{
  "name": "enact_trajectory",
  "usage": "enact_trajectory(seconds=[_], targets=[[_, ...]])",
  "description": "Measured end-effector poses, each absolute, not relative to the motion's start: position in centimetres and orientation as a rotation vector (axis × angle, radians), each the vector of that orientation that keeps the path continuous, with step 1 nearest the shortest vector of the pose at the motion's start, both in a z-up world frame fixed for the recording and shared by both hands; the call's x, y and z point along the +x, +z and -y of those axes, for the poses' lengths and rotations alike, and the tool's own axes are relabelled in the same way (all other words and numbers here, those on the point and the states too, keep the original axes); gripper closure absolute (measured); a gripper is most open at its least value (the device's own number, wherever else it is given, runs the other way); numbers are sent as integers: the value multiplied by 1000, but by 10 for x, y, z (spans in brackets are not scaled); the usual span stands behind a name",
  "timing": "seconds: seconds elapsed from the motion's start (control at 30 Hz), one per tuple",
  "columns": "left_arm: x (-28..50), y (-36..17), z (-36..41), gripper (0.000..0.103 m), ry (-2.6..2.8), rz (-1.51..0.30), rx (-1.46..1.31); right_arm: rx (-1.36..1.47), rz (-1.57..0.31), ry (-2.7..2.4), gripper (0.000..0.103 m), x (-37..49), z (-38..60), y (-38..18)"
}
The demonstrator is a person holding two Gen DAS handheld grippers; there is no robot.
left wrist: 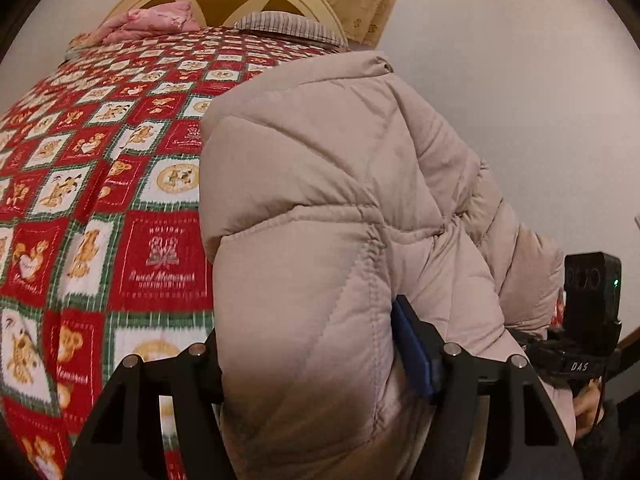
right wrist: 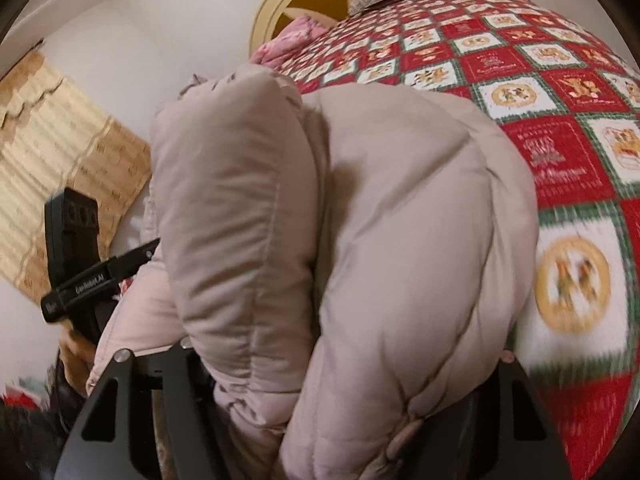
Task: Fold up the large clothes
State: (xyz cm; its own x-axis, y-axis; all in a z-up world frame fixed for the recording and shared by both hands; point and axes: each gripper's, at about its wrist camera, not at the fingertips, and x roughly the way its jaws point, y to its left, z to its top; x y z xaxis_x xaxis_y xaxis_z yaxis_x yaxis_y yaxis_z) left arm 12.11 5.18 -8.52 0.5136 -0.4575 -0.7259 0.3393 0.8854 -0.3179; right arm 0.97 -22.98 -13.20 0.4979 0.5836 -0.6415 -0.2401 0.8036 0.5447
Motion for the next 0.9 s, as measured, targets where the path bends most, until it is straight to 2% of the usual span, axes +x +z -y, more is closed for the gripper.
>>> enact_trajectory(seconds=[0.27,0.4,0.6,0.77,0.9], targets=[[131,-101,-53,31,-421,-889,-146,431,-895,464,35,6,229,-141],[134,-107,-57,29,-400,-889,-162,358,-907,428,34,12,219,-135],[127,-111,-65,30,-406,-875,-234,139,-870,306,34,14,185,-122],[107,-102,-74,33,-446,-830,-299,22,-797,269,47,-6,164,-105],[96,-89,-75,34,-456,-811,-326,-15,-731,269,52,-29,155,-89]])
